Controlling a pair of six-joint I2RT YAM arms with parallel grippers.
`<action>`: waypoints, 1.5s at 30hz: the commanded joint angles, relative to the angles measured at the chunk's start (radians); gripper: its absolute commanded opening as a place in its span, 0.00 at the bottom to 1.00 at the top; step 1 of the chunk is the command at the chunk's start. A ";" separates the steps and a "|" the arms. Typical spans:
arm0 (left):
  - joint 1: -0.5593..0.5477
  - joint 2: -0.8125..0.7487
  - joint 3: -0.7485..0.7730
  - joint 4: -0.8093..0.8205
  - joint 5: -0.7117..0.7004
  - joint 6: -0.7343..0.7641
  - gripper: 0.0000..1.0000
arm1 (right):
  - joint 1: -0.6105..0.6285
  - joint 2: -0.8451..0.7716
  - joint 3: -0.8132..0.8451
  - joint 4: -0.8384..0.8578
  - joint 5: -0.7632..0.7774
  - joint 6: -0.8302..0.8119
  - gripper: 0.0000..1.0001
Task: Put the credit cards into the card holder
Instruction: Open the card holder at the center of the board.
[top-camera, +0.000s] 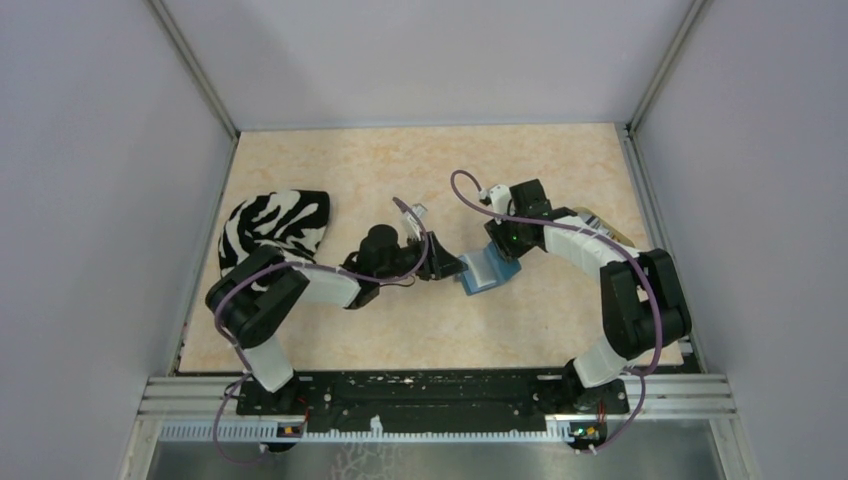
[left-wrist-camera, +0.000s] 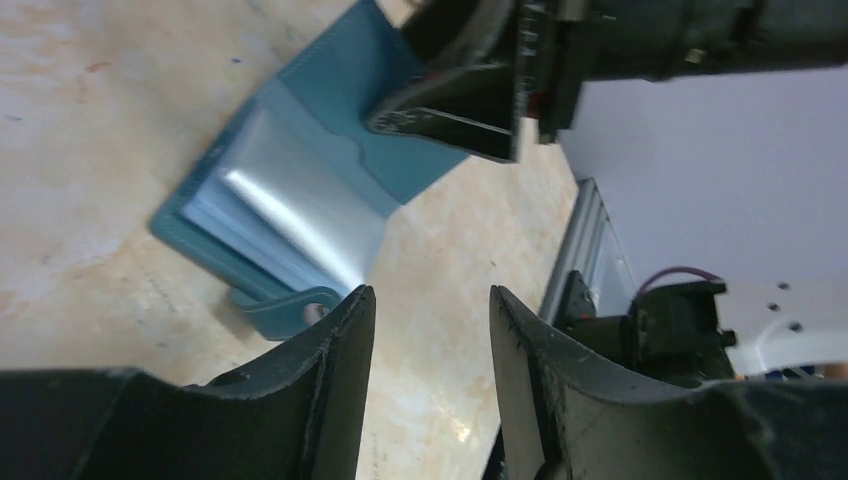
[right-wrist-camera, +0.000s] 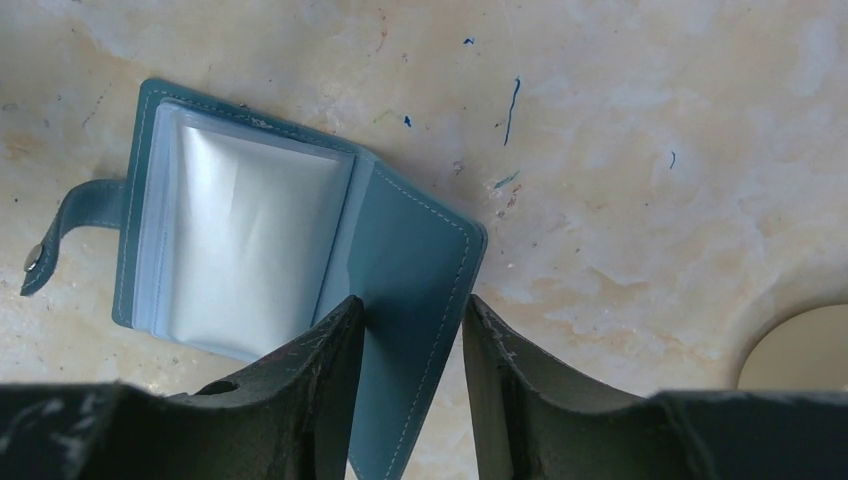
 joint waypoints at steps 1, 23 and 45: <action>-0.001 0.080 0.077 -0.109 -0.093 0.027 0.53 | -0.009 -0.001 0.023 0.014 -0.013 0.005 0.40; -0.001 0.282 0.290 -0.170 -0.041 0.017 0.56 | -0.009 -0.002 0.027 0.000 -0.065 0.004 0.39; -0.014 0.419 0.352 0.159 0.110 -0.175 0.55 | -0.135 -0.051 0.070 -0.094 -0.345 0.006 0.56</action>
